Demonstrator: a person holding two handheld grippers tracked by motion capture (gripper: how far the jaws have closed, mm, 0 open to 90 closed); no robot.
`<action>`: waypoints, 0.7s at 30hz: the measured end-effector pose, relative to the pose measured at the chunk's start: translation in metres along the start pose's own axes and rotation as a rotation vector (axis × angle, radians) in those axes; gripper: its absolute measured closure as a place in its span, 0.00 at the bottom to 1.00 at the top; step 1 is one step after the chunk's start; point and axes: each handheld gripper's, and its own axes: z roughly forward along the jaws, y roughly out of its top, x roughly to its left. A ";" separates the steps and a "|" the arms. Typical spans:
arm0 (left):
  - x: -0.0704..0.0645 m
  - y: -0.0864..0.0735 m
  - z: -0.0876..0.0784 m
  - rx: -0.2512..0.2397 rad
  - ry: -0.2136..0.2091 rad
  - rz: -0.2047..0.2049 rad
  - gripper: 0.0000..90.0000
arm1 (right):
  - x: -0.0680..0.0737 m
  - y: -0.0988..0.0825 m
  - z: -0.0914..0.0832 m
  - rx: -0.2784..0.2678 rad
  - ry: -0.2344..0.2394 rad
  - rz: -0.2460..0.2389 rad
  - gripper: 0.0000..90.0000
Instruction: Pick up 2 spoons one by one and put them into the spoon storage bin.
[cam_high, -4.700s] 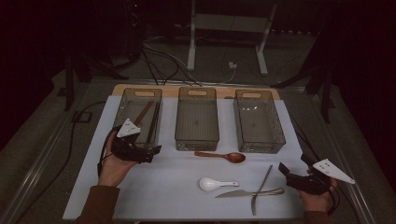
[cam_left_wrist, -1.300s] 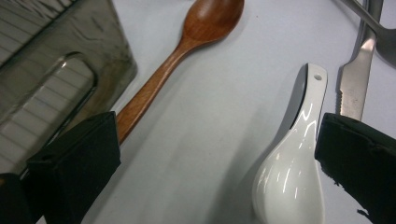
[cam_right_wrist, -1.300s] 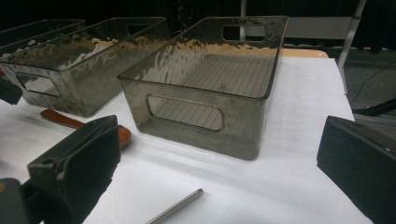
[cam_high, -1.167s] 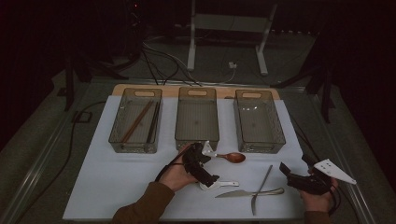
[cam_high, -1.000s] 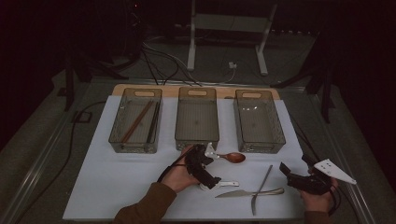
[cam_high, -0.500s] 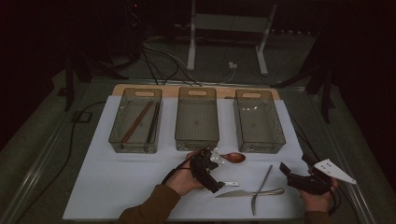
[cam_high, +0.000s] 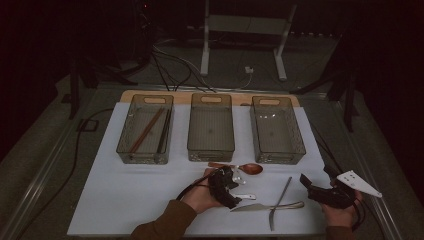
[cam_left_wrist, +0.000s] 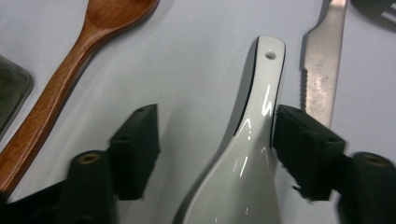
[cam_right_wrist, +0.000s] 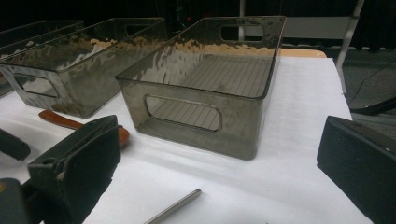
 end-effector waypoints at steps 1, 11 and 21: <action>0.000 0.000 0.000 -0.002 -0.007 -0.002 0.47 | 0.000 0.000 0.000 0.000 0.000 0.000 0.00; 0.012 -0.001 -0.004 0.003 0.002 -0.068 0.78 | 0.000 0.000 0.000 -0.002 -0.001 0.001 0.00; 0.013 0.000 -0.006 0.010 -0.006 -0.089 0.82 | 0.000 0.000 0.000 -0.001 0.000 0.001 0.00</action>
